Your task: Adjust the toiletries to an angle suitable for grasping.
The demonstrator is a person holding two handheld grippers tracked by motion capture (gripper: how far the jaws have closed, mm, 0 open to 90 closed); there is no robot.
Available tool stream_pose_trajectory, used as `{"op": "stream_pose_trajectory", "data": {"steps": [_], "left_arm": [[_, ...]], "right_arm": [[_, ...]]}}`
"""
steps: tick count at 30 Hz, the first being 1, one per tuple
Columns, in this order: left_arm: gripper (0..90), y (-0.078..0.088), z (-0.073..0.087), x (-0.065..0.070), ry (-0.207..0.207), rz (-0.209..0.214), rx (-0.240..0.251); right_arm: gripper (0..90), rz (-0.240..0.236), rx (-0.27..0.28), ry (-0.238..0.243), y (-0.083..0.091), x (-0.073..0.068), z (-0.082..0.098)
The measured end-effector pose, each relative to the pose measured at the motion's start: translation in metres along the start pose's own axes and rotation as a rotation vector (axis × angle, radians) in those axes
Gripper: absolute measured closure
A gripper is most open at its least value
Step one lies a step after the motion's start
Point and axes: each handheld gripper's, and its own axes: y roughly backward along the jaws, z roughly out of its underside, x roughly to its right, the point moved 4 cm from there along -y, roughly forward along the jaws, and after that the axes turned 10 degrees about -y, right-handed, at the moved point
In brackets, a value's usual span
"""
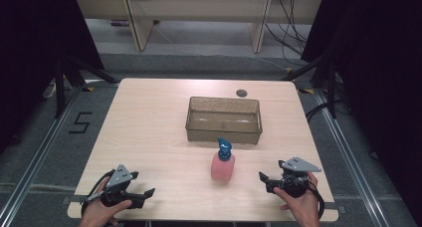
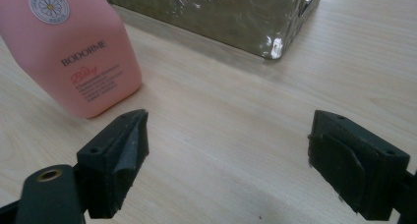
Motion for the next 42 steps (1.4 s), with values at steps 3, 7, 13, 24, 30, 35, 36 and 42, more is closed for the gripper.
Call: {"op": "stream_pose_trajectory", "data": {"steps": [3,7,13,24,30,35,36,42], "left_arm": [[15.0,-0.001,-0.001,0.001,0.014,0.002,0.010],[15.0,0.000,0.000,0.000,0.005,-0.003,-0.002],[15.0,-0.001,-0.001,0.002,0.020,-0.005,0.014],[15.0,0.000,0.000,0.002,0.022,-0.007,0.005],[15.0,0.000,0.000,0.002,0.022,-0.008,0.006],[15.1,0.000,0.000,0.002,0.022,-0.007,0.005],[15.0,0.000,0.000,0.002,0.022,-0.007,0.006],[15.0,-0.001,0.000,0.002,0.022,-0.005,0.015]], "right_arm": [[16.4,-0.006,0.006,0.003,0.000,-0.002,-0.001],[16.8,-0.027,0.009,0.005,0.000,-0.005,-0.002],[16.9,-0.047,0.023,0.015,0.001,-0.011,-0.004],[15.7,-0.082,0.020,0.061,0.001,-0.032,-0.009],[15.7,-0.095,0.007,0.096,0.000,-0.042,-0.009],[16.0,-0.111,0.015,0.096,-0.001,-0.046,-0.009],[15.9,-0.111,0.018,0.094,-0.001,-0.047,-0.010],[16.0,-0.128,0.029,0.089,-0.002,-0.049,-0.011]]}}
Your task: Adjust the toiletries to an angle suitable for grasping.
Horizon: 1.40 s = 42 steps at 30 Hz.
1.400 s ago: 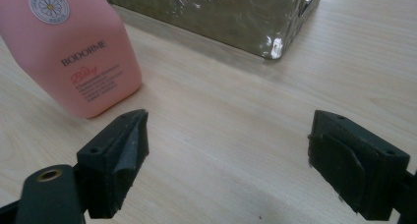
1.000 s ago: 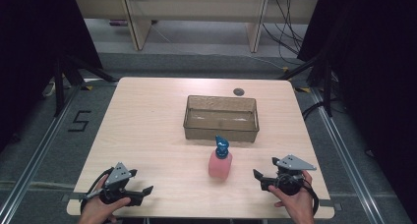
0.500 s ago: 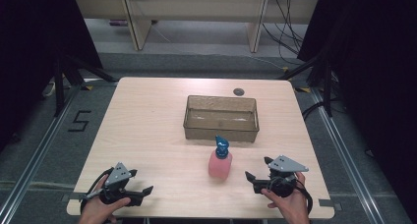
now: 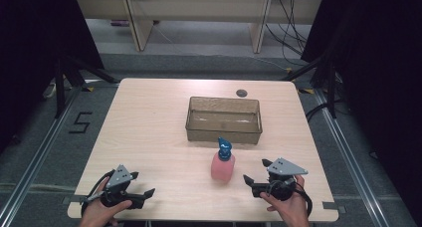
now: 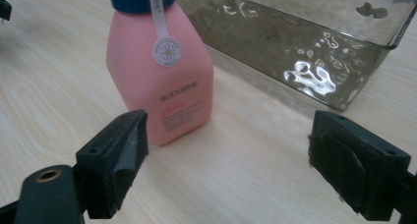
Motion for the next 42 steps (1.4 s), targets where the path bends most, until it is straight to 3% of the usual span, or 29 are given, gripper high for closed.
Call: {"op": "stream_pose_trajectory", "data": {"steps": [2,5,6,7,12,14,15,18,21,22,24,25,26,27,29,32,33,34,37,38,39,41,42], "left_arm": [[15.1,0.000,0.000,0.000,0.000,0.000,0.000],[15.1,0.000,0.000,0.000,0.001,-0.001,-0.001],[15.1,0.000,0.000,0.000,0.001,-0.001,0.000],[15.1,0.000,0.000,0.000,0.002,-0.001,0.000],[15.1,0.000,0.000,0.000,0.002,-0.001,0.000],[15.1,0.000,0.000,0.000,0.003,-0.001,0.000],[15.1,0.000,0.000,0.000,0.002,-0.001,0.000],[15.1,0.000,0.000,0.001,-0.002,0.002,-0.010],[15.1,0.000,0.000,0.001,0.000,0.000,-0.003],[15.1,0.001,0.001,-0.001,-0.021,0.001,-0.019],[15.1,0.002,0.001,-0.001,-0.022,0.007,-0.027],[15.1,0.001,0.001,-0.001,-0.016,0.000,-0.017],[15.1,0.001,0.001,-0.001,-0.018,0.001,-0.016],[15.1,0.001,0.001,-0.001,-0.020,0.002,-0.016],[15.1,0.001,0.001,-0.001,-0.026,0.004,-0.017],[15.1,0.001,0.001,-0.001,-0.026,0.002,-0.017],[15.1,0.001,0.001,-0.001,-0.026,0.002,-0.018],[15.1,0.001,0.001,-0.001,-0.025,0.003,-0.016],[15.1,0.001,0.001,-0.001,-0.025,0.001,-0.017],[15.1,0.001,0.001,-0.001,-0.026,0.002,-0.017],[15.1,0.001,0.001,-0.001,-0.026,0.001,-0.017],[15.1,0.001,0.001,-0.001,-0.024,0.002,-0.013],[15.1,0.001,0.001,-0.001,-0.025,-0.001,-0.019]], "right_arm": [[16.2,-0.005,-0.003,0.012,0.000,0.000,0.000],[16.2,-0.015,-0.012,-0.028,0.000,-0.004,0.000],[16.3,-0.018,0.013,0.017,-0.001,-0.001,-0.002],[16.3,-0.010,0.014,0.027,-0.001,-0.001,-0.003],[17.3,-0.028,0.005,0.003,-0.002,-0.005,-0.003],[17.3,-0.041,0.026,0.027,-0.004,-0.004,-0.004],[17.3,-0.023,0.027,0.032,-0.003,-0.003,-0.005],[17.3,-0.053,0.031,0.015,-0.004,-0.004,-0.007],[17.3,-0.039,0.025,0.017,-0.003,-0.005,-0.007],[17.3,-0.040,0.026,0.017,-0.003,-0.005,-0.008],[17.3,-0.044,0.041,0.023,-0.003,-0.005,-0.009],[17.3,-0.049,0.032,-0.012,-0.002,-0.008,-0.008],[17.3,-0.051,0.037,-0.011,-0.003,-0.008,-0.008],[17.3,-0.046,0.053,0.022,-0.003,-0.005,-0.010],[17.3,-0.053,0.043,-0.004,-0.003,-0.009,-0.010],[17.3,-0.064,0.066,0.028,-0.007,-0.010,-0.014],[17.3,-0.064,0.066,0.028,-0.007,-0.010,-0.014],[17.3,-0.076,0.051,-0.003,-0.007,-0.013,-0.013],[17.3,-0.078,0.055,0.005,-0.009,-0.015,-0.015],[17.3,-0.075,0.063,0.034,-0.010,-0.014,-0.016],[17.3,-0.087,0.060,0.014,-0.011,-0.016,-0.016],[17.3,-0.086,0.056,0.033,-0.012,-0.016,-0.018],[17.2,-0.089,0.049,0.011,-0.012,-0.019,-0.017]]}}
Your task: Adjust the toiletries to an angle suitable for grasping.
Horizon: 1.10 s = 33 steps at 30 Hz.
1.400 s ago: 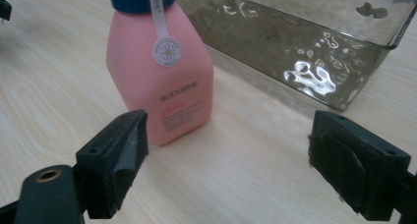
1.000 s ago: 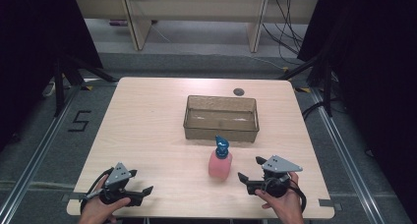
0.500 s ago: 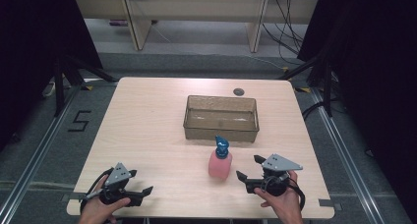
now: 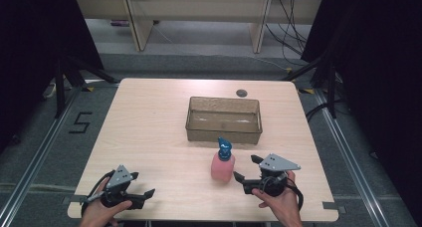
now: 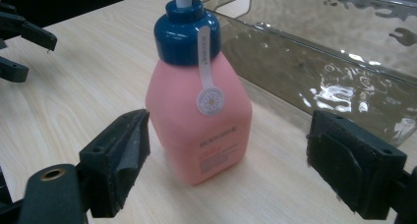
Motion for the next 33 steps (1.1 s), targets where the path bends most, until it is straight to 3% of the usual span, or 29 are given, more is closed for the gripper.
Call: {"op": "stream_pose_trajectory", "data": {"steps": [3,4,10,12,13,16,18,20,23,28,29,33], "left_arm": [[15.1,0.000,0.000,0.000,0.001,0.003,0.002],[15.1,0.000,0.000,0.000,0.000,0.002,0.002],[15.1,0.000,0.000,0.000,0.001,0.003,0.005],[15.1,0.000,0.000,0.000,-0.002,0.008,-0.004],[15.1,0.000,0.000,0.000,-0.001,0.005,0.000],[15.1,0.000,0.000,0.000,0.000,0.003,0.001],[15.1,0.000,0.000,0.000,-0.003,0.008,-0.006],[15.1,0.000,0.000,0.000,-0.001,0.002,0.002],[15.1,0.000,0.000,0.000,-0.004,0.009,-0.006],[15.1,0.000,0.000,0.000,-0.001,0.007,-0.002],[15.1,0.000,0.000,0.000,-0.001,0.008,-0.002],[15.1,0.000,0.000,0.000,-0.001,0.008,-0.002]], "right_arm": [[17.0,-0.004,0.018,0.030,-0.003,0.000,-0.002],[16.9,-0.005,0.004,0.013,-0.002,-0.001,-0.002],[16.4,-0.014,0.007,0.029,-0.005,-0.002,-0.003],[16.3,-0.023,-0.006,-0.002,-0.005,-0.005,-0.002],[16.2,-0.026,0.005,0.029,-0.005,-0.003,-0.003],[16.1,-0.028,0.004,0.007,-0.006,-0.004,-0.003],[15.7,-0.027,0.012,0.028,-0.006,-0.003,-0.005],[15.5,-0.040,0.003,0.005,-0.007,-0.006,-0.004],[15.6,-0.056,0.026,0.019,-0.011,-0.007,-0.005],[15.6,-0.035,0.028,0.043,-0.011,-0.007,-0.007],[15.5,-0.040,0.024,0.017,-0.011,-0.009,-0.007],[15.6,-0.055,0.024,0.027,-0.013,-0.009,-0.008]]}}
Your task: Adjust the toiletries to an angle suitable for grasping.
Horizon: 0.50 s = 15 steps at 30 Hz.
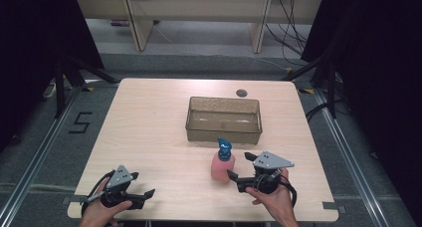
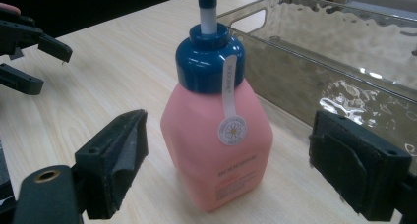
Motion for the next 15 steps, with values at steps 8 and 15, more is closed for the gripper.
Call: {"op": "stream_pose_trajectory", "data": {"steps": [8,15], "left_arm": [[15.1,0.000,0.000,0.001,0.010,0.003,0.001],[15.1,0.000,0.000,0.000,0.002,0.001,-0.006]], "right_arm": [[15.8,0.002,0.002,0.019,-0.005,-0.001,-0.004],[16.6,-0.010,0.002,0.004,-0.012,-0.005,-0.007]]}}
